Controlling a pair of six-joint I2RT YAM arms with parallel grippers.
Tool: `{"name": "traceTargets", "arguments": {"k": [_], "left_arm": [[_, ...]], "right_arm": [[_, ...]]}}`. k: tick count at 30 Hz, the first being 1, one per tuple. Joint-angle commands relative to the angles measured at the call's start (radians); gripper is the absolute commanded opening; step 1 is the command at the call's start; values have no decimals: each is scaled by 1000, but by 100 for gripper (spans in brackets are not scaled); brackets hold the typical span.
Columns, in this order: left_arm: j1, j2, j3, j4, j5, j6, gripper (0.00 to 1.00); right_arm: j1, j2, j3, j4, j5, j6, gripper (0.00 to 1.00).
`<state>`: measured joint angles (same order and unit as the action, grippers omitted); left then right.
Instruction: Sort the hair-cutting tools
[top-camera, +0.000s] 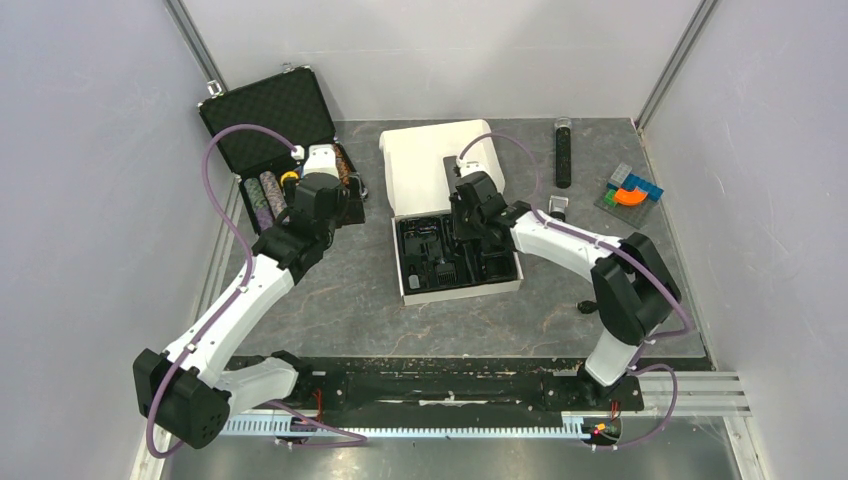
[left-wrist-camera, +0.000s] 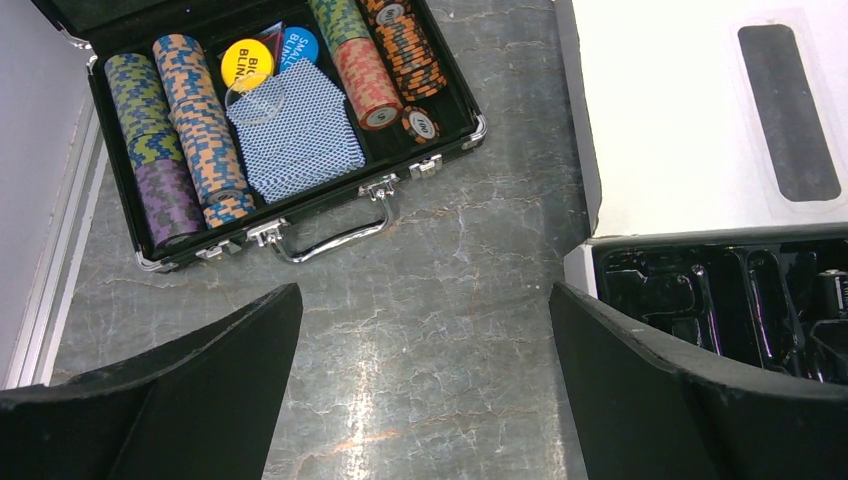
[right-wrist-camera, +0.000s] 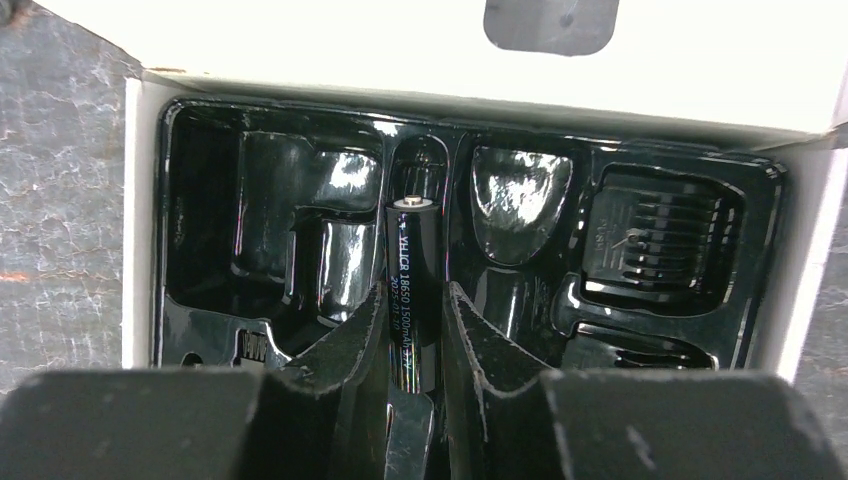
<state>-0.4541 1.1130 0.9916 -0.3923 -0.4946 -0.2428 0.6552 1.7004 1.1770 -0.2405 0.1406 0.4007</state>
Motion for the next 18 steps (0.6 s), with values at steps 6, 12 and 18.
{"name": "traceTargets", "arguments": {"k": [6,12,18], "left_arm": [[-4,-1,16,17,5,10,100],[-3,-1,16,17,13,7,100],[-3,-1,17,14,13,7,100]], "right_arm": [[10,59,53,47,6,69,13],[11,77,53,59,-4,90,15],[10,88,61,63,-4,102,25]]}}
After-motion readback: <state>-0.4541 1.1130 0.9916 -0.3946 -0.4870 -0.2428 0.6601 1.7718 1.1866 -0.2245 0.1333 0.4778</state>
